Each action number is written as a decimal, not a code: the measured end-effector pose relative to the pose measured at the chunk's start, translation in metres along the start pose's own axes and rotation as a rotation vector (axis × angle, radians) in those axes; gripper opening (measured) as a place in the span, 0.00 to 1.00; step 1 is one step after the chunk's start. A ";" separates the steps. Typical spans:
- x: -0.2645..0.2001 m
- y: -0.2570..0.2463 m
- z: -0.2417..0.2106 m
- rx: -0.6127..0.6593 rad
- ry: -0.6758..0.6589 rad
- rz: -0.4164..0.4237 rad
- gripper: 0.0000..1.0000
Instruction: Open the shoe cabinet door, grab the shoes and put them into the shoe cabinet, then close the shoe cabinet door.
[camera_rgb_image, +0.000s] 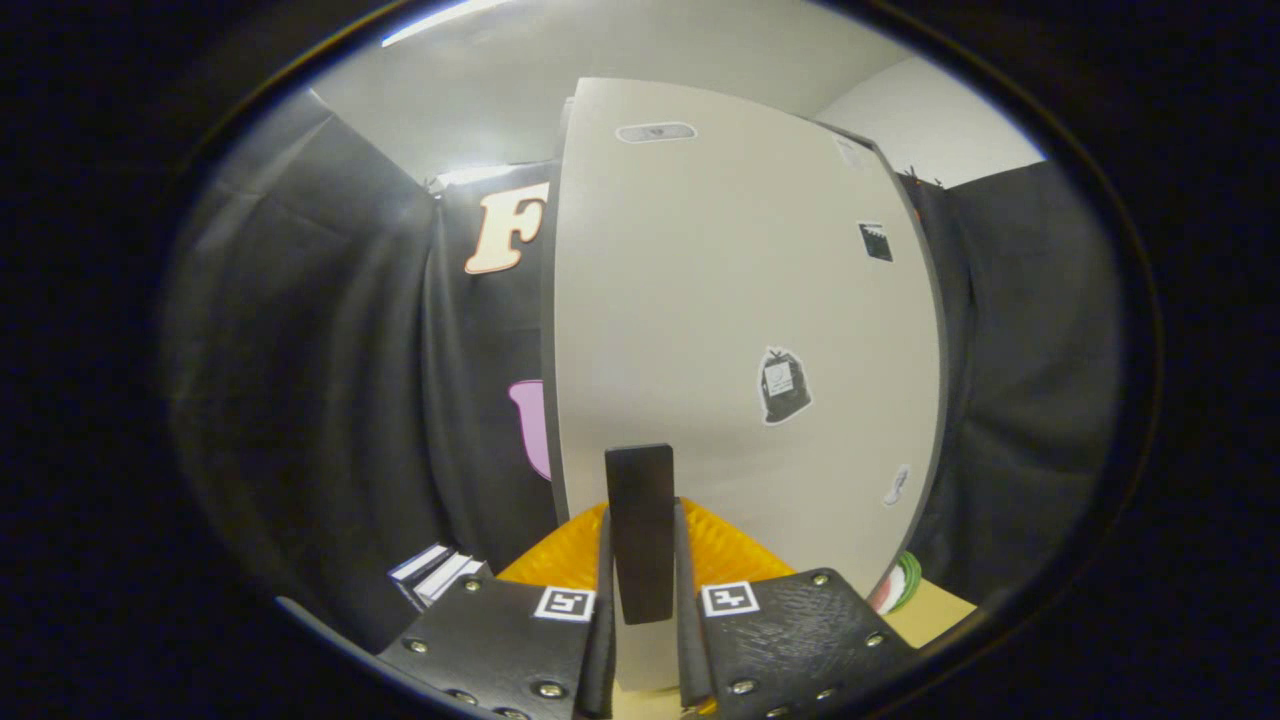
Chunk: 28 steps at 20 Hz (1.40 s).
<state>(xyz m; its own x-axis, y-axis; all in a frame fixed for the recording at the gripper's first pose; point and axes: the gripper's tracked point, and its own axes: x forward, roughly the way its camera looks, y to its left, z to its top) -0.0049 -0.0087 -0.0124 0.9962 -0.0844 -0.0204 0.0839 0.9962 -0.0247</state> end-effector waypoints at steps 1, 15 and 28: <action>-0.008 -0.004 0.000 0.000 0.004 -0.001 0.25; -0.135 -0.102 0.011 0.031 0.038 0.057 0.24; -0.218 -0.258 0.029 -0.023 0.003 -0.130 0.23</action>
<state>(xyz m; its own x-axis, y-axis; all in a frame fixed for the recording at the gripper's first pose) -0.2433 -0.2468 0.0272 0.9769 -0.2130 -0.0185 0.2118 0.9760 -0.0507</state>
